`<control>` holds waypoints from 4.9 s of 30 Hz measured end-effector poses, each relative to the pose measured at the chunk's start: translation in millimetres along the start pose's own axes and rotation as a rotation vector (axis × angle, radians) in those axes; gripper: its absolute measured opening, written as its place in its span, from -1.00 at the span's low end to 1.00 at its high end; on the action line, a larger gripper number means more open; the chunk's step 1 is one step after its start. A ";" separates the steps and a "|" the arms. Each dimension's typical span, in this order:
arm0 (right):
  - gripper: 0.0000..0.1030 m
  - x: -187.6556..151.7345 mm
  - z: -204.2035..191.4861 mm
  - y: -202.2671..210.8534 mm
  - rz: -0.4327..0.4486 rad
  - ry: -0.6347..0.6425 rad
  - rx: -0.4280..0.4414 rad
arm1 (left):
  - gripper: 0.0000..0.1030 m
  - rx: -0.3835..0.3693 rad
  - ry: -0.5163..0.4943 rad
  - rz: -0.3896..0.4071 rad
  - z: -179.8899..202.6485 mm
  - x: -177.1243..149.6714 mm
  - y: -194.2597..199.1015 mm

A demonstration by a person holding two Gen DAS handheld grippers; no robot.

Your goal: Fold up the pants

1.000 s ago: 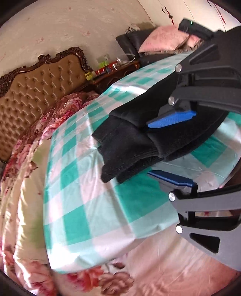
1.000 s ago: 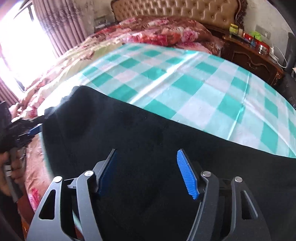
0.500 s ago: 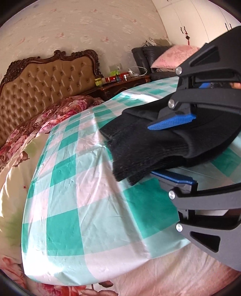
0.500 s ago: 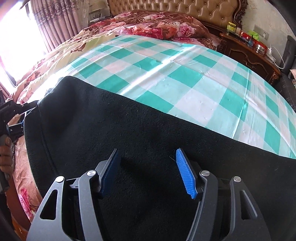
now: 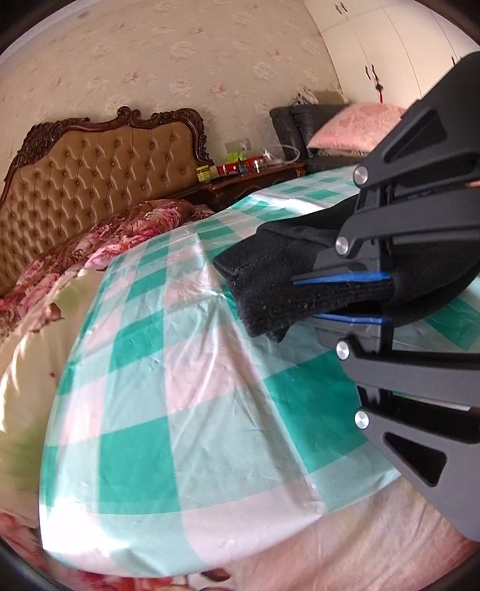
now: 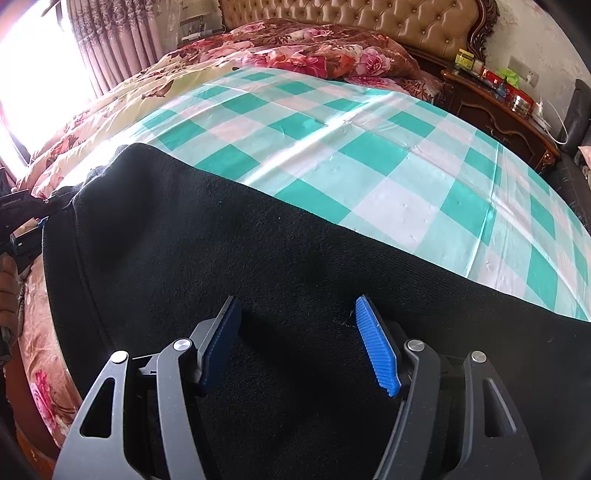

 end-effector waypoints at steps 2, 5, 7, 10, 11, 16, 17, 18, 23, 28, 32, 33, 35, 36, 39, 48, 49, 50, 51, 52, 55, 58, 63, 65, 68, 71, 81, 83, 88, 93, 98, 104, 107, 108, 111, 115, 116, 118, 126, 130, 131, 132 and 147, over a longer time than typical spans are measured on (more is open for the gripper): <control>0.25 1.9 4.6 3.5 -0.024 -0.035 0.050 | -0.76 0.050 -0.086 0.021 18.9 1.6 9.1; 0.33 4.0 17.6 17.0 -0.071 -0.123 0.162 | -0.77 0.160 -0.293 0.059 65.1 -1.5 26.2; 0.39 4.1 29.2 28.8 -0.086 -0.178 0.210 | -0.77 0.251 -0.485 0.090 109.1 -11.7 35.0; 0.45 1.5 52.8 51.9 -0.109 -0.278 0.311 | -0.77 0.352 -0.786 0.133 178.4 -44.0 38.6; 0.47 0.2 62.0 59.1 -0.111 -0.312 0.335 | -0.77 0.376 -0.875 0.144 199.2 -57.9 36.8; 0.48 -13.3 122.1 94.1 -0.082 -0.509 0.391 | -0.78 0.429 -1.332 0.153 277.3 -178.2 4.1; 0.48 -18.6 134.0 99.3 -0.079 -0.550 0.401 | -0.78 0.417 -1.398 0.141 282.5 -204.3 -3.8; 0.49 -22.7 141.1 102.0 -0.081 -0.575 0.407 | -0.78 0.400 -1.469 0.120 284.2 -232.8 -14.6; 0.49 -39.7 152.6 102.8 -0.122 -0.632 0.449 | -0.70 0.439 -1.746 0.018 261.1 -325.2 -60.7; 0.49 -39.8 150.6 96.8 -0.158 -0.652 0.473 | -0.13 0.491 -1.785 0.038 262.3 -318.3 -65.3; 0.49 -39.6 138.3 92.8 -0.202 -0.632 0.497 | -0.52 0.455 -1.787 -0.005 260.9 -311.7 -76.1; 0.49 -40.0 135.2 91.6 -0.213 -0.629 0.502 | -0.72 0.459 -1.776 0.002 261.0 -307.5 -77.9; 0.49 -40.4 128.5 87.6 -0.241 -0.624 0.512 | -0.76 0.442 -1.760 0.029 267.5 -304.5 -71.4; 0.49 -39.9 125.1 85.4 -0.252 -0.623 0.518 | -0.76 0.429 -1.747 0.039 269.6 -302.5 -68.8; 0.49 -33.3 105.7 74.5 -0.300 -0.615 0.563 | -0.76 0.413 -1.721 0.063 273.0 -296.4 -58.6; 0.08 -8.5 59.1 34.9 -0.355 -0.580 0.584 | -0.77 0.381 -1.668 0.087 280.8 -296.6 -46.6; -0.32 -6.2 57.7 31.9 -0.347 -0.565 0.545 | -0.77 0.386 -1.666 0.094 281.4 -299.7 -47.4; -0.57 -4.5 57.7 33.1 -0.335 -0.553 0.536 | -0.78 0.391 -1.666 0.101 281.5 -297.0 -46.0; -0.64 -2.1 57.4 36.6 -0.316 -0.537 0.539 | -0.78 0.395 -1.671 0.113 283.6 -296.6 -45.3; -0.68 -0.3 59.8 43.7 -0.290 -0.519 0.539 | -0.78 0.392 -1.677 0.128 287.0 -299.4 -44.2; -0.71 0.0 74.7 74.1 -0.212 -0.460 0.495 | -0.78 0.341 -1.703 0.172 305.9 -315.1 -37.8; -0.72 -10.5 104.3 98.3 -0.161 -0.471 0.438 | -0.78 0.260 -1.743 0.184 324.4 -342.4 -40.3; -0.72 -42.8 150.1 107.1 -0.128 -0.497 0.355 | -0.78 0.137 -1.793 0.132 344.2 -389.4 -53.4; -0.72 -54.5 163.4 97.4 -0.141 -0.508 0.333 | -0.78 0.121 -1.811 0.097 342.8 -401.4 -62.3; -0.72 -63.1 170.3 84.9 -0.147 -0.495 0.316 | -0.76 0.115 -1.814 0.049 338.6 -411.8 -72.3; -0.72 -63.8 170.6 84.3 -0.149 -0.495 0.323 | -0.75 0.122 -1.815 0.042 339.5 -411.7 -76.3; -0.72 -49.9 170.2 109.2 -0.046 -0.400 0.289 | -0.75 0.123 -1.799 0.112 353.2 -411.7 -75.8; -0.72 -51.4 171.8 106.7 -0.042 -0.385 0.271 | -0.74 0.114 -1.795 0.098 351.3 -414.6 -80.0; -0.71 -59.6 174.0 90.7 -0.050 -0.367 0.221 | -0.33 0.078 -1.773 0.029 345.5 -415.3 -86.3; -0.71 -60.3 171.8 91.5 -0.045 -0.352 0.211 | 0.13 0.022 -1.689 0.032 348.0 -396.9 -69.0; -0.71 -61.4 175.2 89.6 -0.050 -0.368 0.231 | 0.14 -0.025 -1.550 0.026 336.1 -349.0 -16.0; -0.73 -59.6 183.5 90.1 -0.081 -0.426 0.300 | 0.28 0.046 -1.226 0.053 288.9 -248.1 34.1; -0.75 -59.1 183.5 94.1 -0.093 -0.429 0.309 | 0.38 0.159 -1.333 0.048 270.1 -244.9 38.8; -0.75 -59.0 184.2 94.5 -0.100 -0.437 0.314 | 0.39 0.186 -1.384 0.045 267.1 -253.0 39.7; -0.77 -61.5 189.2 102.8 -0.122 -0.471 0.325 | 0.40 0.195 -1.504 0.025 268.7 -281.2 34.7; -0.77 -65.8 202.0 124.8 -0.106 -0.485 0.307 | 0.40 0.137 -1.524 0.016 275.4 -304.0 27.4; -0.77 -66.1 207.6 130.3 -0.096 -0.488 0.301 | 0.40 0.135 -1.526 0.014 274.6 -304.6 24.4; -0.77 -67.1 214.5 133.5 -0.081 -0.482 0.289 | 0.38 0.139 -1.525 0.005 269.9 -303.6 18.7; -0.76 -77.6 220.3 109.4 -0.081 -0.472 0.251 | -0.63 0.079 -1.263 -0.007 262.8 -261.4 18.0; -0.76 -80.1 218.6 112.0 -0.078 -0.461 0.222 | -0.77 0.060 -1.131 -0.072 260.1 -247.3 -4.4; -0.76 -80.0 217.1 113.1 -0.075 -0.453 0.210 | -0.76 0.105 -1.160 -0.120 252.7 -252.2 -17.6; -0.76 -80.0 215.8 113.4 -0.075 -0.449 0.204 | -0.77 0.143 -1.179 -0.156 242.9 -255.6 -29.3; -0.71 -82.0 203.8 120.9 -0.047 -0.369 0.096 | -0.73 0.120 -1.019 -0.163 305.7 -178.2 -98.7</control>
Point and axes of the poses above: each gripper's, at about its wrist camera, not at the fingertips, and y roughly against the way its jaws point, z to its right, x to its top, the point moved 5 cm from there along -y, roughly the way its jaws point, and after that the axes turned 10 degrees about -y, right-handed, at the moved point
